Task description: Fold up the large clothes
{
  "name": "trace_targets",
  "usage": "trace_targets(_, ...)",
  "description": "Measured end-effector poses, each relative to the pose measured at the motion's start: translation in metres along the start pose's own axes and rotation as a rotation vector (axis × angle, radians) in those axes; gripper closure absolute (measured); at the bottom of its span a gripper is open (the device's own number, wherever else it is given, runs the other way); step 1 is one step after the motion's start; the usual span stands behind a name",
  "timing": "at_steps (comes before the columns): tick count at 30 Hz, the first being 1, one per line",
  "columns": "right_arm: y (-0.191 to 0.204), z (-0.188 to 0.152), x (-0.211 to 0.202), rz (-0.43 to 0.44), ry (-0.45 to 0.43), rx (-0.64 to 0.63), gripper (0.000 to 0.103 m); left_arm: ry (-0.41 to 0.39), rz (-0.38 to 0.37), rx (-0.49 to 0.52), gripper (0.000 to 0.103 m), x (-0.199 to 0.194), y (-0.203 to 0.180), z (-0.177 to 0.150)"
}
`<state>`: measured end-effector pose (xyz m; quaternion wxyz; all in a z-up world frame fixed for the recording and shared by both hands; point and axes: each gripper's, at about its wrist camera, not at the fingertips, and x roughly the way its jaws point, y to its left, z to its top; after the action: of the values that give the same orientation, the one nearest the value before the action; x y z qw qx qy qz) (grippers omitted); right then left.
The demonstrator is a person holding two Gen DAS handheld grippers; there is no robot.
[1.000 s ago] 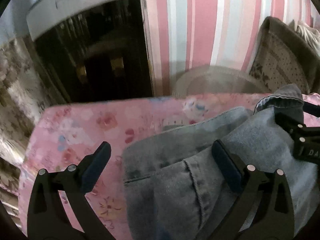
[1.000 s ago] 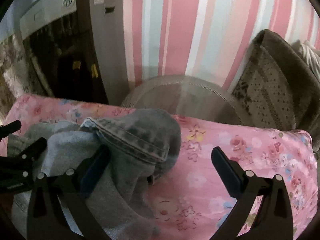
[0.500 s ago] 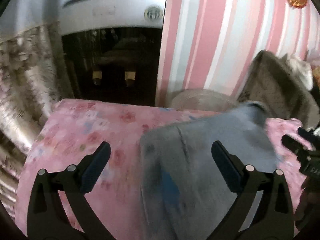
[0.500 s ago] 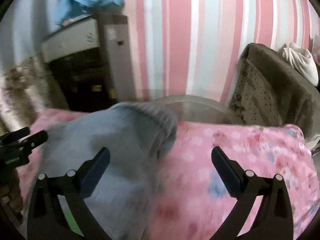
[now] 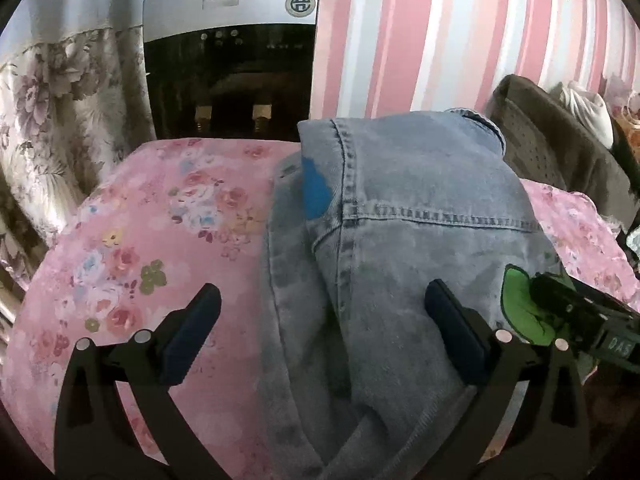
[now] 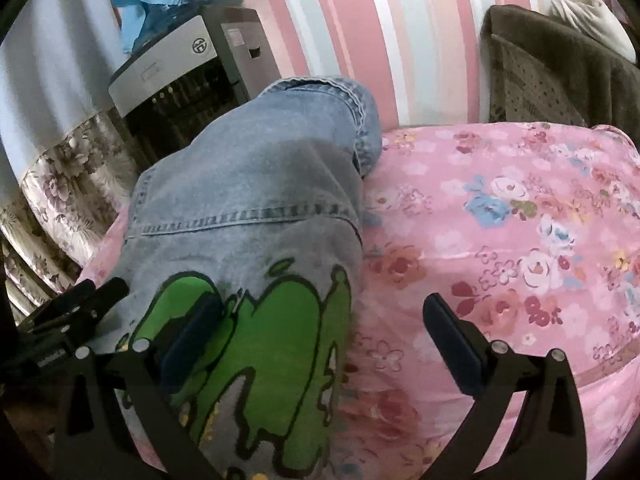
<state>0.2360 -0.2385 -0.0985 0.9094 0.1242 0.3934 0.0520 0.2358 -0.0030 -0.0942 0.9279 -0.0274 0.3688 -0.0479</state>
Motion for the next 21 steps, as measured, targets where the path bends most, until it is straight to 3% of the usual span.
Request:
trace_targets(4, 0.002, 0.004, 0.007, 0.022, 0.055, 0.031, 0.003, -0.004, -0.027, -0.057, 0.003, 0.007, 0.008, 0.0)
trace_targets(6, 0.007, 0.007, 0.006, 0.068, 0.075, 0.032, 0.022, -0.012, -0.035, -0.067, 0.003, 0.009, 0.009, -0.002)
trace_targets(13, 0.025, 0.006, 0.003, 0.05, 0.053, -0.009, 0.041, 0.0, -0.038, -0.053, 0.003, 0.013, 0.007, 0.0)
trace_targets(14, 0.026, 0.006, 0.0, 0.053, 0.04, -0.024, 0.049, -0.003, -0.033, -0.045, 0.003, 0.012, 0.004, 0.001)
trace_targets(15, 0.026, 0.007, -0.003, 0.058, 0.027, -0.033, 0.056, -0.004, -0.032, -0.029, 0.006, 0.012, 0.001, 0.002)
trace_targets(17, 0.024, 0.012, -0.012, 0.081, 0.003, -0.049, 0.063, 0.007, -0.085, -0.012, 0.028, 0.011, -0.005, 0.005)
trace_targets(18, 0.026, 0.015, -0.017, 0.084, -0.009, -0.065, 0.065, 0.009, -0.105, -0.003, 0.045, 0.008, -0.013, 0.008)
trace_targets(21, 0.028, 0.022, -0.033, 0.088, -0.049, -0.109, 0.07, -0.008, -0.085, 0.039, 0.051, 0.004, -0.044, 0.013)
